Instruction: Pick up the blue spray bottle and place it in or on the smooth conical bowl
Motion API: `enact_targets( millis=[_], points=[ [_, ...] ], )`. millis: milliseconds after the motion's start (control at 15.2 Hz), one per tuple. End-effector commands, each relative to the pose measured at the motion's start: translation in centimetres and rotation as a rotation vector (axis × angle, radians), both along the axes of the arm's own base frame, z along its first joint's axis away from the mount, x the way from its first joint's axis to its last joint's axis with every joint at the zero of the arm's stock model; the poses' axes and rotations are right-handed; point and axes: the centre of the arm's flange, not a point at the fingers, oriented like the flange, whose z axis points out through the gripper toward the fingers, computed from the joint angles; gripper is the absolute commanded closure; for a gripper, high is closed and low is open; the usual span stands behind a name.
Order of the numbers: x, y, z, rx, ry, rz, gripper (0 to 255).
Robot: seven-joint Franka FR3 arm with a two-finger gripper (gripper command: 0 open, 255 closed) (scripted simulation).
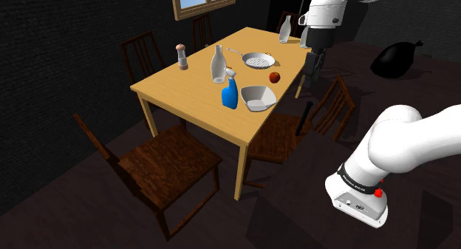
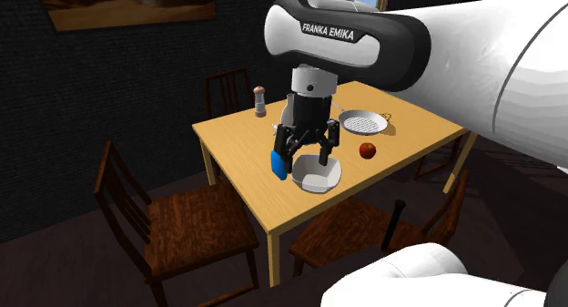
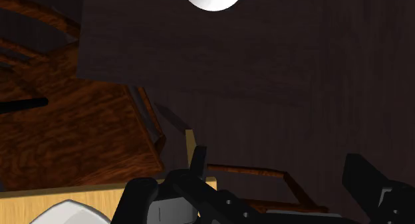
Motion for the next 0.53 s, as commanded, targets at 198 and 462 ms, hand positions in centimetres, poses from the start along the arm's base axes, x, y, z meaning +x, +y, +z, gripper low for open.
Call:
enact_targets(
  millis=[198,462],
  points=[
    [3.3,-0.5,-1.5,-0.013,-0.015,-0.006,0],
    [7.7,-1.3,-3.5,-0.03,-0.036,-0.014,0]
  ],
)
